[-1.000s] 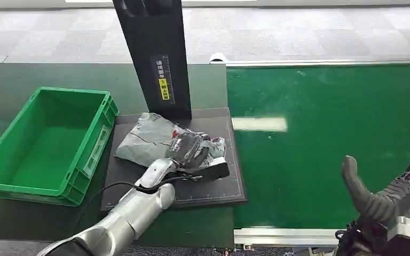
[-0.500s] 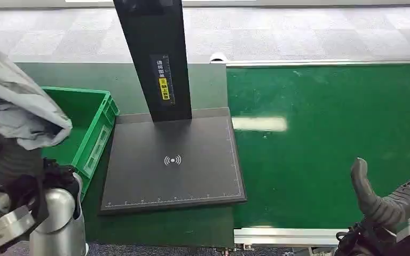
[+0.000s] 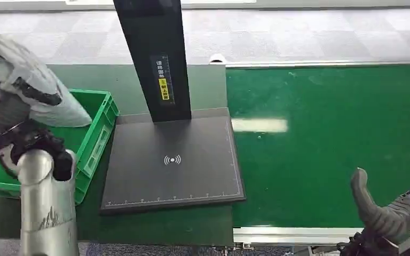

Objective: Moved the parcel from conveyor to table for the left to box.

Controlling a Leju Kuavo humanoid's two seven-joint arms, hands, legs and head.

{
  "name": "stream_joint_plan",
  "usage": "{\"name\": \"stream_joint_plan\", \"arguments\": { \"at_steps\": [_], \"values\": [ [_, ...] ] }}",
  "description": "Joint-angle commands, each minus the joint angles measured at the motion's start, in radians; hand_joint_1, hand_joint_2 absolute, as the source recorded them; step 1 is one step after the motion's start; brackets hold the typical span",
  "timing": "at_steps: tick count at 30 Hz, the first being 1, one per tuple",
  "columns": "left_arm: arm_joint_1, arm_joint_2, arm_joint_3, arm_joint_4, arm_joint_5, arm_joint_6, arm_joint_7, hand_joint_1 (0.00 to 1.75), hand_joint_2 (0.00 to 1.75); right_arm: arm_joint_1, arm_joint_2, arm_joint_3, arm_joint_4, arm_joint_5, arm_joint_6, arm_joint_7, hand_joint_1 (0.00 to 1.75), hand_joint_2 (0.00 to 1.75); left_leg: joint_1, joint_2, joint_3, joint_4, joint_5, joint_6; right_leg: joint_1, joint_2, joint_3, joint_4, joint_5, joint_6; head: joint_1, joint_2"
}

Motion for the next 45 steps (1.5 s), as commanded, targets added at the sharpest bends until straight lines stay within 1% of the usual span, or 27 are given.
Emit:
{"name": "stream_joint_plan", "arguments": {
  "at_steps": [1, 3, 5, 6, 7, 8, 13, 14, 15, 16, 17, 18, 19, 20, 22, 26, 33, 35, 36, 37, 38, 39, 40, 41, 43, 44, 45],
  "values": [
    [-0.326, 0.160, 0.109, 0.890, -0.095, 0.010, 0.065, 1.75, 1.75, -0.003, -0.008, -0.012, 0.051, 0.011, 0.017, 0.030, 0.00, 1.75, 0.000, 0.006, 0.001, -0.001, 0.001, 0.000, 0.000, 0.005, 0.000, -0.001, 0.003, 0.000, 0.000, 0.000],
    [-0.335, 0.160, 0.105, 0.917, -0.136, 0.024, 0.112, 1.75, 1.75, 0.000, -0.007, -0.010, 0.053, 0.017, 0.016, 0.039, 0.00, 1.75, 0.001, 0.007, 0.002, -0.001, 0.001, 0.000, 0.001, 0.007, 0.000, 0.000, 0.002, 0.000, 0.000, 0.000],
    [-0.342, 0.156, 0.099, 0.949, -0.161, 0.023, 0.152, 1.73, 1.75, 0.002, -0.010, -0.002, 0.059, 0.024, 0.017, 0.045, 0.00, 1.75, 0.000, 0.005, 0.000, -0.001, 0.001, 0.001, 0.001, 0.004, -0.001, -0.001, 0.002, 0.000, 0.000, 0.000],
    [-0.345, 0.154, 0.089, 0.973, -0.189, 0.036, 0.173, 1.62, 1.75, 0.003, -0.012, 0.004, 0.065, 0.031, 0.010, 0.047, 0.00, 1.75, 0.001, 0.006, 0.000, -0.001, 0.001, 0.000, 0.001, 0.006, -0.001, -0.001, 0.002, 0.001, 0.000, 0.000],
    [-0.343, 0.153, 0.085, 0.995, -0.213, 0.059, 0.201, 1.71, 1.75, 0.008, -0.015, 0.014, 0.070, 0.043, 0.005, 0.053, 0.00, 1.75, 0.001, 0.007, -0.001, 0.000, 0.000, 0.000, 0.001, 0.007, -0.002, 0.000, 0.002, 0.001, 0.000, 0.000],
    [-0.338, 0.154, 0.089, 0.998, -0.212, 0.062, 0.198, 1.71, 1.75, 0.010, -0.013, 0.017, 0.071, 0.044, 0.004, 0.053, 0.00, 1.75, 0.001, 0.005, -0.001, -0.001, 0.001, 0.000, 0.001, 0.005, -0.002, -0.001, 0.002, 0.000, 0.000, 0.000],
    [-0.331, 0.164, 0.100, 1.011, -0.217, 0.085, 0.189, 1.73, 1.75, 0.011, -0.017, 0.022, 0.075, 0.053, -0.001, 0.061, 0.00, 1.75, 0.001, 0.005, -0.004, 0.000, 0.000, 0.000, 0.001, 0.008, -0.005, 0.000, 0.002, 0.001, 0.000, 0.000],
    [-0.331, 0.172, 0.102, 1.021, -0.228, 0.110, 0.203, 1.66, 1.75, 0.010, -0.020, 0.022, 0.080, 0.055, -0.002, 0.068, 0.00, 1.75, 0.001, 0.005, -0.003, -0.001, 0.001, 0.000, 0.001, 0.006, -0.004, -0.001, 0.003, 0.000, 0.000, 0.000],
    [-0.328, 0.180, 0.106, 1.024, -0.229, 0.112, 0.205, 1.36, 1.75, 0.010, -0.022, 0.019, 0.083, 0.055, -0.004, 0.068, 0.00, 1.75, 0.001, 0.005, -0.003, -0.002, 0.001, 0.001, 0.001, 0.005, -0.004, -0.002, 0.003, 0.000, 0.000, 0.000],
    [-0.330, 0.184, 0.117, 1.033, -0.227, 0.125, 0.212, 0.02, 1.75, 0.008, -0.024, 0.015, 0.090, 0.054, -0.009, 0.070, 0.00, 1.75, 0.001, 0.006, -0.004, -0.001, 0.000, 0.000, 0.001, 0.007, -0.005, -0.001, 0.003, 0.000, 0.000, 0.000],
    [-0.330, 0.186, 0.118, 1.034, -0.227, 0.123, 0.211, 0.00, 1.75, 0.009, -0.025, 0.014, 0.092, 0.054, -0.009, 0.071, 0.00, 1.75, 0.001, 0.006, -0.003, -0.001, 0.000, 0.000, 0.001, 0.007, -0.005, -0.001, 0.003, 0.000, 0.000, 0.000],
    [-0.336, 0.177, 0.159, 1.029, -0.181, 0.101, 0.195, 0.00, 1.75, 0.007, -0.026, 0.009, 0.098, 0.053, -0.012, 0.072, 0.00, 1.75, 0.001, 0.006, -0.003, -0.001, 0.000, 0.000, 0.001, 0.008, -0.005, -0.001, 0.003, 0.001, 0.000, 0.000],
    [-0.340, 0.172, 0.168, 1.028, -0.171, 0.099, 0.187, 0.00, 1.75, 0.006, -0.028, 0.007, 0.101, 0.052, -0.013, 0.072, 0.00, 1.75, 0.001, 0.005, -0.004, -0.001, 0.001, 0.001, 0.001, 0.006, -0.005, -0.001, 0.003, 0.000, 0.000, 0.000],
    [-0.349, 0.162, 0.204, 1.022, -0.132, 0.098, 0.145, 0.00, 1.75, 0.006, -0.031, 0.007, 0.107, 0.052, -0.014, 0.072, 0.00, 1.75, 0.001, 0.005, -0.004, 0.000, 0.000, 0.000, 0.001, 0.007, -0.005, -0.001, 0.003, 0.001, 0.000, 0.000],
    [-0.354, 0.159, 0.202, 1.022, -0.134, 0.101, 0.149, 0.00, 1.75, 0.004, -0.032, 0.007, 0.110, 0.052, -0.014, 0.072, 0.00, 1.75, 0.002, 0.004, -0.005, 0.000, 0.001, 0.001, 0.002, 0.004, -0.005, -0.002, 0.003, 0.000, 0.000, 0.000],
    [-0.354, 0.159, 0.202, 1.022, -0.134, 0.101, 0.149, 0.00, 1.75, 0.004, -0.032, 0.007, 0.110, 0.052, -0.014, 0.072, 0.00, 1.75, 0.001, 0.003, -0.005, 0.000, 0.000, 0.000, 0.001, 0.006, -0.005, 0.000, 0.002, 0.001, 0.000, 0.000],
    [-0.353, 0.159, 0.202, 1.023, -0.135, 0.101, 0.150, 0.00, 1.75, 0.004, -0.031, 0.008, 0.110, 0.052, -0.015, 0.072, 0.00, 1.75, 0.001, 0.003, -0.005, 0.000, 0.001, 0.000, 0.001, 0.005, -0.006, 0.000, 0.002, 0.001, 0.000, 0.000],
    [-0.359, 0.145, 0.250, 0.996, -0.071, 0.092, 0.065, 0.00, 1.75, 0.001, -0.033, 0.011, 0.116, 0.053, -0.019, 0.072, 0.00, 1.75, 0.001, 0.003, -0.005, 0.000, 0.001, 0.000, 0.002, 0.004, -0.005, -0.001, 0.003, 0.000, 0.000, 0.000],
    [-0.371, 0.133, 0.284, 0.974, -0.017, 0.055, 0.037, 0.00, 1.75, -0.003, -0.034, 0.013, 0.123, 0.054, -0.019, 0.074, 0.00, 1.75, 0.002, 0.003, -0.006, 0.000, 0.000, 0.000, 0.002, 0.005, -0.006, 0.000, 0.003, 0.001, 0.000, 0.000],
    [-0.380, 0.127, 0.297, 0.958, 0.008, 0.038, 0.023, 0.00, 0.00, -0.007, -0.034, 0.013, 0.129, 0.056, -0.019, 0.074, 0.00, 1.75, 0.002, 0.002, -0.006, 0.000, 0.001, 0.001, 0.002, 0.003, -0.006, -0.001, 0.003, 0.000, 0.000, 0.000],
    [-0.384, 0.121, 0.308, 0.932, 0.038, 0.019, 0.006, 0.00, 0.00, -0.012, -0.035, 0.014, 0.135, 0.056, -0.018, 0.075, 0.00, 1.75, 0.002, 0.003, -0.007, 0.001, 0.000, 0.000, 0.002, 0.004, -0.006, 0.000, 0.003, 0.001, 0.000, 0.000],
    [-0.389, 0.117, 0.311, 0.907, 0.055, 0.022, -0.008, 0.00, 1.75, -0.017, -0.035, 0.016, 0.142, 0.057, -0.016, 0.076, 0.00, 1.75, 0.002, 0.003, -0.007, 0.001, 0.000, 0.000, 0.002, 0.005, -0.007, 0.000, 0.003, 0.001, 0.000, 0.000],
    [-0.385, 0.113, 0.307, 0.873, 0.071, 0.016, -0.026, 0.00, 1.75, -0.022, -0.035, 0.017, 0.148, 0.058, -0.013, 0.078, 0.00, 1.75, 0.002, 0.002, -0.007, 0.001, 0.001, 0.001, 0.002, 0.003, -0.007, 0.000, 0.003, 0.001, 0.000, 0.000],
    [-0.379, 0.108, 0.298, 0.837, 0.102, -0.011, -0.018, 0.00, 1.75, -0.024, -0.035, 0.017, 0.152, 0.061, -0.013, 0.080, 0.00, 1.75, 0.002, 0.002, -0.007, 0.001, 0.001, 0.000, 0.002, 0.003, -0.007, 0.000, 0.003, 0.001, 0.000, 0.000],
    [-0.352, 0.089, 0.274, 0.774, 0.210, -0.141, 0.052, 0.00, 1.75, -0.015, -0.037, 0.014, 0.155, 0.062, -0.019, 0.086, 0.00, 1.75, 0.002, 0.002, -0.007, 0.001, 0.001, 0.001, 0.002, 0.003, -0.007, 0.000, 0.003, 0.001, 0.000, 0.000],
    [-0.312, 0.061, 0.251, 0.713, 0.266, -0.195, 0.076, 0.00, 0.00, -0.001, -0.032, 0.011, 0.151, 0.049, -0.013, 0.091, 0.00, 1.75, 0.002, 0.002, -0.007, 0.001, 0.001, 0.001, 0.002, 0.003, -0.006, -0.001, 0.003, 0.001, 0.000, 0.000],
    [-0.250, 0.036, 0.202, 0.617, 0.278, -0.210, 0.028, 0.00, 0.00, 0.004, -0.031, 0.018, 0.155, 0.033, 0.010, 0.093, 0.00, 1.75, 0.001, 0.002, -0.006, 0.000, 0.001, 0.000, 0.001, 0.003, -0.005, -0.001, 0.002, 0.001, 0.000, 0.000]
  ]
}}
